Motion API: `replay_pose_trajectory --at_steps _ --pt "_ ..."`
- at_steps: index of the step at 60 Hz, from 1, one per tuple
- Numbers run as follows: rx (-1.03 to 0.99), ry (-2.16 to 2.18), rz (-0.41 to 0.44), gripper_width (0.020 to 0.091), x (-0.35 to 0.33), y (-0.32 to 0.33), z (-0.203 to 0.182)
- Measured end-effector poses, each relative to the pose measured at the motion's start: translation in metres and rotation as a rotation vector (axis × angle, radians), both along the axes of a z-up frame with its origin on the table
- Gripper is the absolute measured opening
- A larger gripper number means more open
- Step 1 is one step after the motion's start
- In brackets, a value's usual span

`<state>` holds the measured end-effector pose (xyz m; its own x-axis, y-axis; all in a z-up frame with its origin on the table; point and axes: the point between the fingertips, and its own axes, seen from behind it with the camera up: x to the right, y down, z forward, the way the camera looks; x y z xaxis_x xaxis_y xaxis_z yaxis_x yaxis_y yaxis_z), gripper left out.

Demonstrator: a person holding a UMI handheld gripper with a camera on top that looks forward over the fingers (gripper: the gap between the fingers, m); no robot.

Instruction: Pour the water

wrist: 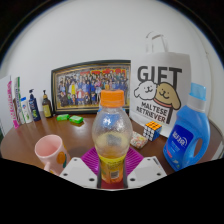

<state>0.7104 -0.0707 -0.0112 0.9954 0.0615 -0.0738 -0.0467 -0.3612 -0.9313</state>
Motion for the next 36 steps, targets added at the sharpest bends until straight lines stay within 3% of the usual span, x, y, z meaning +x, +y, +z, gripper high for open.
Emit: replay_pose_trajectory --at_steps 4,10,12,16,19,36 --pt "0.009 0.009 -0.008 0.0344 0.000 -0.003 0.001" --pt "0.001 -0.012 0.000 0.0483 0.000 -0.004 0.000" --pt "-0.030 -0.007 0.000 0.0565 -0.001 -0.007 -0.006" --pt "-0.081 0.011 -0.001 0.0880 -0.003 -0.012 -0.015" --pt "-0.104 0.012 -0.023 0.0838 0.001 -0.017 -0.018" --pt "-0.164 -0.020 -0.085 0.0858 0.002 -0.074 0.024"
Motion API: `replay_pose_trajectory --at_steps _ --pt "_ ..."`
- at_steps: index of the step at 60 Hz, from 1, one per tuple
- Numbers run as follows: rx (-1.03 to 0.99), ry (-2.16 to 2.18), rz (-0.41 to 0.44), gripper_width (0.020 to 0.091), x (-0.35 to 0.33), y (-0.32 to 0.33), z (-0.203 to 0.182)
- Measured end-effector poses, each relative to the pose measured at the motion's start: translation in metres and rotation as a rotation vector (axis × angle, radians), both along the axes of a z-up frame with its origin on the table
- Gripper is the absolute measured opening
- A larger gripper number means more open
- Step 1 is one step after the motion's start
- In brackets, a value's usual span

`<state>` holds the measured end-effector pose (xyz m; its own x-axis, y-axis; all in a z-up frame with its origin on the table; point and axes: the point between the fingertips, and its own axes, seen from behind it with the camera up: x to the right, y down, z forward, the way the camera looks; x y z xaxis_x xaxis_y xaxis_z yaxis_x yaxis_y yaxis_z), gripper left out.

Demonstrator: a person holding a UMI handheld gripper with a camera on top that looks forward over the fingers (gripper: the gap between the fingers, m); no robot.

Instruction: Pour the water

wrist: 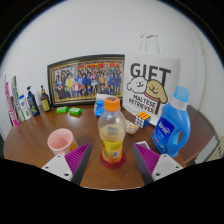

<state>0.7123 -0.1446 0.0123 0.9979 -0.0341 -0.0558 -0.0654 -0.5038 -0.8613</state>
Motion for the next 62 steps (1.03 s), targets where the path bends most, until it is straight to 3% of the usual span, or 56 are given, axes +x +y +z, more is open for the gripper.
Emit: replay_pose_trajectory --at_steps 26,41,62 --pt "-0.035 -0.038 -0.107 0.0854 -0.097 -0.184 0.121" --pt "-0.050 -0.046 -0.142 0.0855 -0.134 -0.252 0.134" --pt "-0.024 -0.110 -0.143 0.0853 -0.136 -0.265 0.146"
